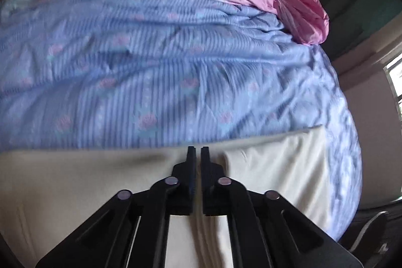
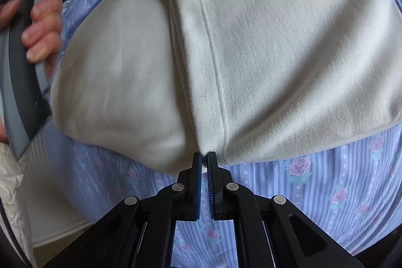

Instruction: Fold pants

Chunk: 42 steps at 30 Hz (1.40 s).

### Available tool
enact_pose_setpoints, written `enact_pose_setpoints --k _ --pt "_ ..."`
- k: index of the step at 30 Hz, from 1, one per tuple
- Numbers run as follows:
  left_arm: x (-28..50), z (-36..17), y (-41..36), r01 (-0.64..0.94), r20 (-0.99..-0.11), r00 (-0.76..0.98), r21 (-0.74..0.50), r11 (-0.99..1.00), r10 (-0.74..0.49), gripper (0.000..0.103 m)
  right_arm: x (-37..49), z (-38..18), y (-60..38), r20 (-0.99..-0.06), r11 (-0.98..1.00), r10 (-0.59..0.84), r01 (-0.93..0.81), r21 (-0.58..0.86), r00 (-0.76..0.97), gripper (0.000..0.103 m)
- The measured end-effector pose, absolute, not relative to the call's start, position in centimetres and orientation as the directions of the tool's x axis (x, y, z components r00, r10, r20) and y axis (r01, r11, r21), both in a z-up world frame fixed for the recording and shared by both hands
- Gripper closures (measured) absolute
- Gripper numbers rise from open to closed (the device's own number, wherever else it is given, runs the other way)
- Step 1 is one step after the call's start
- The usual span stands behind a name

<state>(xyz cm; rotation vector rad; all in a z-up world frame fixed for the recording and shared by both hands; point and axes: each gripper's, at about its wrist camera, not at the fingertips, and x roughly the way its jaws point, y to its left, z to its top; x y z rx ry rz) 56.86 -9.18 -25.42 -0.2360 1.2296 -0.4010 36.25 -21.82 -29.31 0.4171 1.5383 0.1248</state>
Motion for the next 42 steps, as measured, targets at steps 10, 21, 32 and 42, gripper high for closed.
enact_pose_setpoints --k 10,21,32,42 --pt "54.5 -26.0 -11.3 0.276 -0.869 0.198 -0.395 0.876 -0.454 0.054 34.2 -30.6 -18.3 -0.907 0.894 0.421 0.166 0.416 0.007 0.097" --pt "47.9 -18.5 -5.7 0.302 -0.855 0.375 -0.254 0.919 -0.359 0.040 33.1 -23.3 -19.6 -0.967 0.975 0.212 0.028 0.218 0.139 0.060" --pt "41.8 -16.9 12.0 0.053 -0.857 0.460 -0.235 0.971 -0.232 0.032 35.8 -17.0 -13.7 -0.937 0.981 0.190 -0.101 0.168 0.292 0.043" --pt "43.0 -21.5 24.9 -0.092 -0.852 0.407 -0.397 0.913 -0.329 0.032 40.3 -17.2 -1.4 -0.928 0.945 0.244 -0.285 0.162 0.282 0.043"
